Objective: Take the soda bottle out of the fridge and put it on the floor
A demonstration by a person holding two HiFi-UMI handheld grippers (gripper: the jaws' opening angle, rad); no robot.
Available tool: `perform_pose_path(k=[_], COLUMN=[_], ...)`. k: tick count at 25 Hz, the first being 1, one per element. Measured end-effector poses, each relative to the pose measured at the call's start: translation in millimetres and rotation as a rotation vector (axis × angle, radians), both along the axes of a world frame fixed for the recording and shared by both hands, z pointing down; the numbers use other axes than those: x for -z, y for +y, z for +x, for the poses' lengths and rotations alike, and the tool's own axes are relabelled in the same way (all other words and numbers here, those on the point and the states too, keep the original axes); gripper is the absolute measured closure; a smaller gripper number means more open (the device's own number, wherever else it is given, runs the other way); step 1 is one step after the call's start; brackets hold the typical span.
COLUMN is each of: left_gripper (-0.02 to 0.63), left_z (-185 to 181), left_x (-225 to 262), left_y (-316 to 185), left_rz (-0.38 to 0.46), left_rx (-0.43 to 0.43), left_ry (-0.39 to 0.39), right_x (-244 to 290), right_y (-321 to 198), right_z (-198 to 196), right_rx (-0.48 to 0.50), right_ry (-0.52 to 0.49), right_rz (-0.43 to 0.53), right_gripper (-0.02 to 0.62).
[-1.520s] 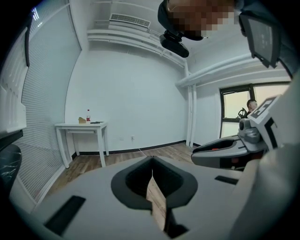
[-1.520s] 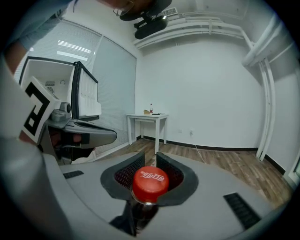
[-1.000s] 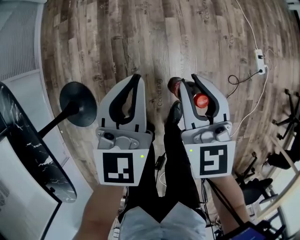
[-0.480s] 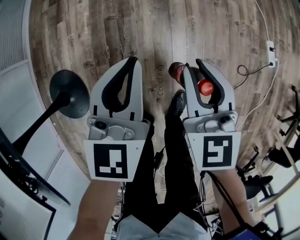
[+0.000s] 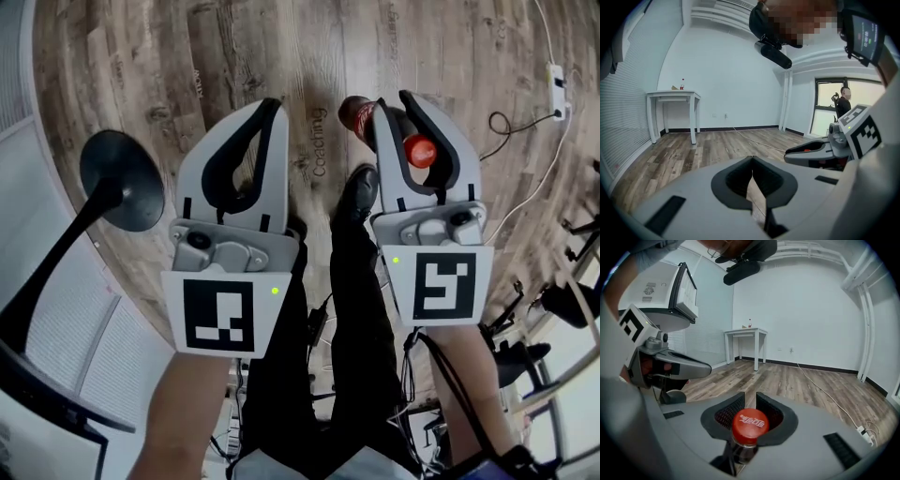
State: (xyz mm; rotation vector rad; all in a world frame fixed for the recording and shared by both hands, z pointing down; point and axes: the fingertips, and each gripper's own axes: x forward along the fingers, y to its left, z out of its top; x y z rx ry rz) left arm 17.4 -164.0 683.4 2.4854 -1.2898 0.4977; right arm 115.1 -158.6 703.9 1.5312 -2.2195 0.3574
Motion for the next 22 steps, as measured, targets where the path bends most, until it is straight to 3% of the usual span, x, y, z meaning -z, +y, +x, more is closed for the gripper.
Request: perform_pose_path(k=[22], left_gripper=[0.589], left_z=[-5.7], left_x=[-76.8], left_y=[6.2], left_rz=[-0.011], left_rx=[-0.020], left_ry=[0.011], right_x=[-119.3], right_y=[26.4], right_z=[7.8], right_rx=[0.034], right_ry=[0.033], right_rz=[-0.076], right_gripper=[0.506])
